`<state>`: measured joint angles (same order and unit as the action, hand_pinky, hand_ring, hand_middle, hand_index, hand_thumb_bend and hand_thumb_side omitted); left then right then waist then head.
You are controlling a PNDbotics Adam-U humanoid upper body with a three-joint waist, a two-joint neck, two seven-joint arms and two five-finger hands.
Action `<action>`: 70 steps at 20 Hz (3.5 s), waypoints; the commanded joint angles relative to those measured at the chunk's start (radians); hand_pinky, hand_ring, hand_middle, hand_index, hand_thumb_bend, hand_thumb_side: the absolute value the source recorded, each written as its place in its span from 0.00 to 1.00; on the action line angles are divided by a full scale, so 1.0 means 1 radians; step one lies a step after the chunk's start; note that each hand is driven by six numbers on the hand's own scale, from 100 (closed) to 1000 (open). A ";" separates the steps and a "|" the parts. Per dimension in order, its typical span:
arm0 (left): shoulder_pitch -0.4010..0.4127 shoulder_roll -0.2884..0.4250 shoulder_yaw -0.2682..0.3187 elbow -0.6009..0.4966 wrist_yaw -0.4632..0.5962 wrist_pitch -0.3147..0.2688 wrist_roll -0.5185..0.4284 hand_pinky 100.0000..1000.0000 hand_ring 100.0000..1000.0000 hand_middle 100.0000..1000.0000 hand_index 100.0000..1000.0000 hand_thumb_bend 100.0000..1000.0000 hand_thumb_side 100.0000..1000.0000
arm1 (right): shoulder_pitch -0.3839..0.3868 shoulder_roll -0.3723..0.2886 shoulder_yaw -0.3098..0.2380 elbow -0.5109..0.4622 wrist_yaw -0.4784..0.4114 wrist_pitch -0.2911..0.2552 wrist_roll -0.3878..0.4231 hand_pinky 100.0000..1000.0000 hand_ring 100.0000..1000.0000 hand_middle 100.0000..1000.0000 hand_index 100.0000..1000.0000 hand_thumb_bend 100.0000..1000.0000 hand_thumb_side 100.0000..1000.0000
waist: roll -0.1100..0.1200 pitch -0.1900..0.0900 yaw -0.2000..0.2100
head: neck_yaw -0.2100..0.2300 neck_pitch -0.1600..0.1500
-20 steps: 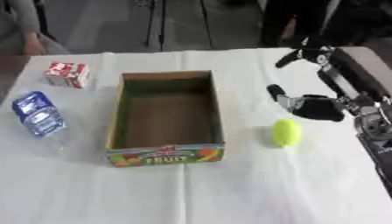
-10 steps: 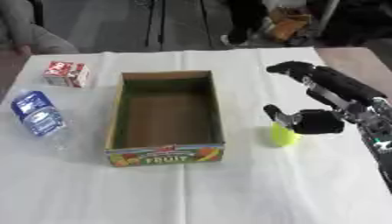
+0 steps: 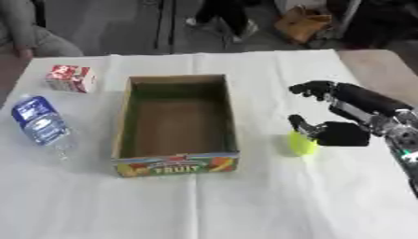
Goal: Pick up objects on the table and place them in the box.
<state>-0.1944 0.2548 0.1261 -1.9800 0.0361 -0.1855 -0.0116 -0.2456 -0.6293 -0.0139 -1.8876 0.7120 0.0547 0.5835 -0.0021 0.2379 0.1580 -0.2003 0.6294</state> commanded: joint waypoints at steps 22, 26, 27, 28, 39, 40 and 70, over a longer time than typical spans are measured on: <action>-0.008 0.022 0.002 -0.020 0.004 -0.003 0.000 0.40 0.89 0.82 0.81 0.32 0.84 | -0.062 -0.053 0.067 0.306 0.008 -0.014 0.039 0.77 0.86 0.88 0.99 0.16 1.00 | 0.005 -0.021 0.016 | -0.004 0.002; -0.008 0.022 0.002 -0.020 0.004 -0.003 0.000 0.40 0.89 0.82 0.81 0.32 0.84 | -0.060 -0.047 0.079 0.329 0.036 -0.028 0.040 0.77 0.87 0.88 0.98 0.19 1.00 | 0.006 -0.021 0.015 | -0.004 0.002; -0.008 0.022 0.002 -0.020 0.004 -0.003 0.000 0.40 0.89 0.82 0.81 0.32 0.84 | -0.060 -0.046 0.081 0.332 0.040 -0.031 0.041 0.77 0.87 0.88 0.98 0.19 1.00 | 0.006 -0.020 0.015 | -0.004 0.002; -0.009 0.022 0.002 -0.020 0.004 -0.003 0.000 0.40 0.89 0.82 0.81 0.32 0.84 | -0.058 -0.046 0.083 0.335 0.043 -0.035 0.042 0.76 0.87 0.88 0.98 0.18 1.00 | 0.006 -0.020 0.014 | -0.004 0.002; -0.007 0.023 0.003 -0.020 0.004 -0.002 0.000 0.40 0.89 0.82 0.81 0.32 0.84 | -0.034 -0.070 0.114 0.295 0.098 -0.085 0.152 0.61 0.81 0.94 0.98 0.39 0.81 | 0.004 -0.021 0.011 | -0.003 0.006; -0.007 0.023 0.003 -0.020 0.004 -0.002 0.000 0.40 0.89 0.82 0.81 0.32 0.84 | -0.032 -0.069 0.111 0.292 0.101 -0.083 0.150 0.36 0.57 0.89 0.93 0.32 0.26 | 0.004 -0.021 0.010 | -0.003 0.006; -0.003 0.026 0.000 -0.020 0.008 0.001 0.002 0.40 0.89 0.82 0.81 0.33 0.84 | -0.210 -0.057 0.115 0.108 -0.090 -0.137 -0.229 0.19 0.35 0.72 0.73 0.00 0.02 | 0.001 -0.039 0.010 | -0.011 0.011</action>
<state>-0.1928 0.2558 0.1256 -1.9800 0.0413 -0.1858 -0.0095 -0.4390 -0.6657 0.1013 -1.7433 0.6397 -0.0774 0.3462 -0.0014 0.2160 0.1678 -0.2083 0.6315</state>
